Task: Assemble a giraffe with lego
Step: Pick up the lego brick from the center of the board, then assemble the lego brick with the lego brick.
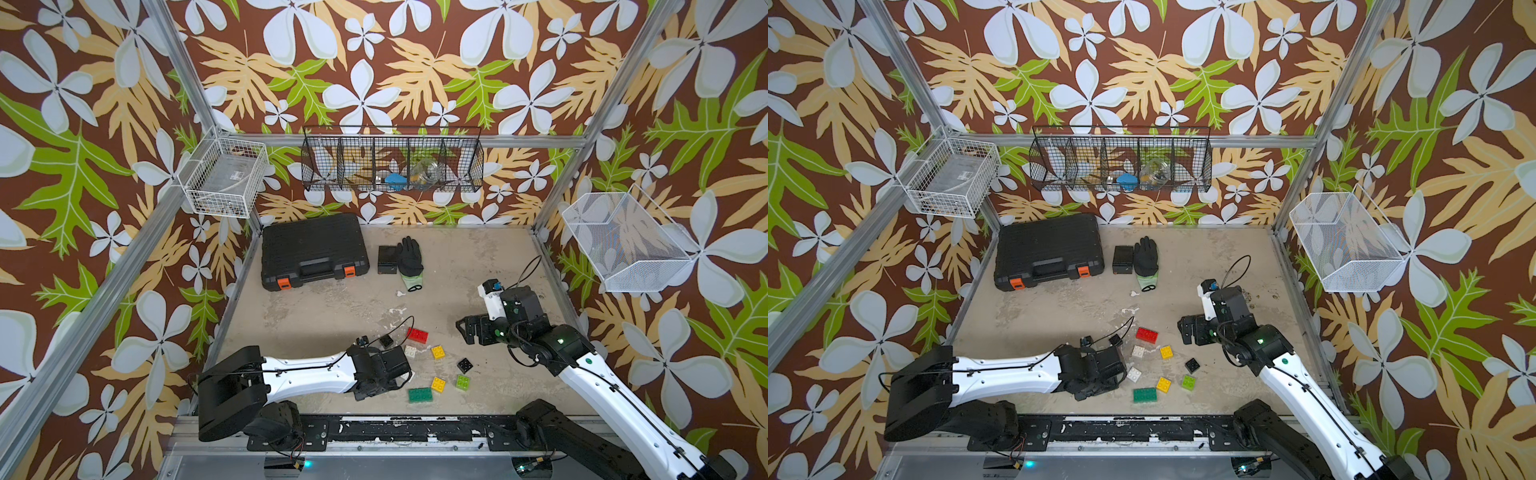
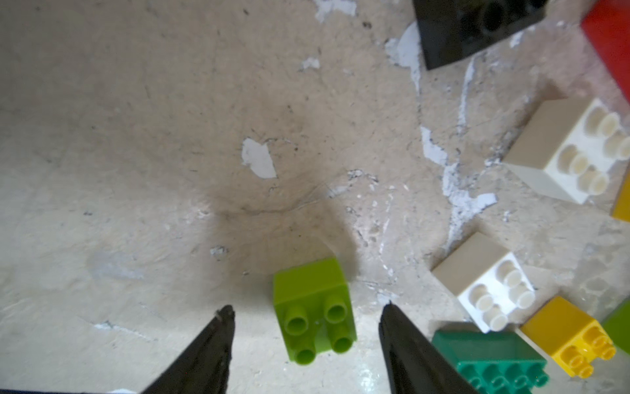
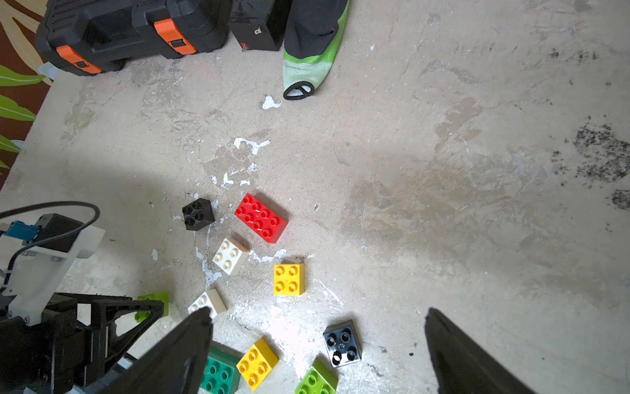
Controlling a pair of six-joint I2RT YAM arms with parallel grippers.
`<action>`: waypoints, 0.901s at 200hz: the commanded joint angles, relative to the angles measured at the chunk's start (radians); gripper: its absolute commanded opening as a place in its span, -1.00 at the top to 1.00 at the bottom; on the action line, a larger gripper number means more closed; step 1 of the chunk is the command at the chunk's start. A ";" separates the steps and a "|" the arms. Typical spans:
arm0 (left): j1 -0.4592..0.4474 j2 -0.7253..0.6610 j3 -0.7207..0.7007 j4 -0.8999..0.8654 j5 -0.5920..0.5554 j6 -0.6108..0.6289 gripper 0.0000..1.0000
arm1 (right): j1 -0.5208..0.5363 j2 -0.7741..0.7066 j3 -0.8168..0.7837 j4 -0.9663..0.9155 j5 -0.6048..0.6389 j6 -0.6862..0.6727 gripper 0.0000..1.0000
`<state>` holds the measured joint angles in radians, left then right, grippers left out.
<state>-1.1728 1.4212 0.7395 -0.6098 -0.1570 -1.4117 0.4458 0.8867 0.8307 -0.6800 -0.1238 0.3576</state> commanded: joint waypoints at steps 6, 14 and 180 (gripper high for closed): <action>-0.001 0.015 -0.013 0.019 -0.021 -0.009 -0.04 | 0.002 -0.004 -0.001 0.013 0.005 -0.010 -0.99; -0.001 0.022 -0.010 0.019 -0.021 -0.002 0.09 | 0.001 -0.005 0.001 0.010 0.012 -0.012 -0.99; 0.231 0.295 0.541 -0.168 -0.142 1.049 1.00 | -0.062 -0.037 0.047 -0.091 -0.026 0.016 -1.00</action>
<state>-0.9562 1.6825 1.2507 -0.6983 -0.2535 -0.6250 0.3855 0.8429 0.8646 -0.7441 -0.1345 0.3519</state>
